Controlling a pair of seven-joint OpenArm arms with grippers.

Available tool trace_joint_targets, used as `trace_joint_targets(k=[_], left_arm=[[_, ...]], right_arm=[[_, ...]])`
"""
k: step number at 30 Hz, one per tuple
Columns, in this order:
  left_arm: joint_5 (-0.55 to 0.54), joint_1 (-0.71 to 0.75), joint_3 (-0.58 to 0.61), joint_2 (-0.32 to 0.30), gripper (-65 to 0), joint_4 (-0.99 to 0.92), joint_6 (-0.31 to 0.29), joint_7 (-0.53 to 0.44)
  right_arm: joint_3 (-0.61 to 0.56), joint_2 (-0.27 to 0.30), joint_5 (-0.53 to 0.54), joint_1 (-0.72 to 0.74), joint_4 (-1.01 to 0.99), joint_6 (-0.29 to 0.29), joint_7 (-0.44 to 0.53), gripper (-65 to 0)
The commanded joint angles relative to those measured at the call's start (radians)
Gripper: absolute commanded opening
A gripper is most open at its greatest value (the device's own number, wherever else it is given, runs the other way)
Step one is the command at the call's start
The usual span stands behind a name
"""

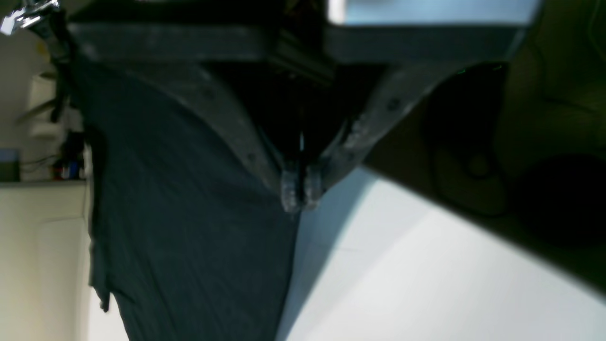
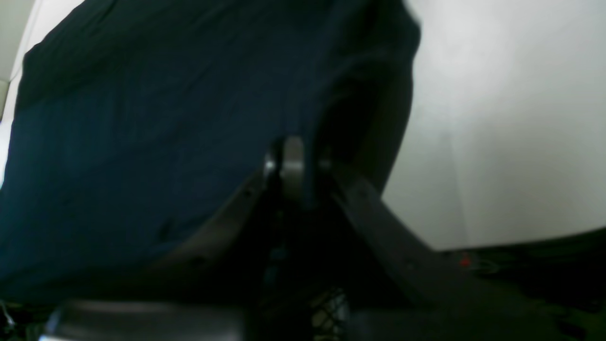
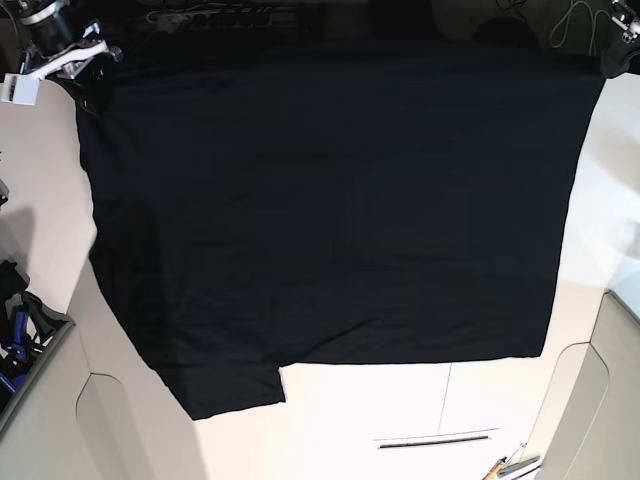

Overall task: Fold the T-shirt properly
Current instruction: 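Lift the shirt with both grippers and pull it toward the robot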

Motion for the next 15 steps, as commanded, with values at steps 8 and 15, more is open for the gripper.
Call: trace_joint_targets(k=[8, 15], left_arm=[[-0.032, -0.112, 0.018, -0.035, -65.0, 0.087, -0.009, -0.019], [0.247, -0.263, 0.188, -0.080, -65.0, 0.085, -0.009, -0.219]], right_arm=[[-0.011, 0.011, -0.021, 0.132, 0.060, 0.006, 0.023, -65.0], [-0.112, 0.011, -0.152, 0.341, -0.039, -0.024, 0.042, -65.0]])
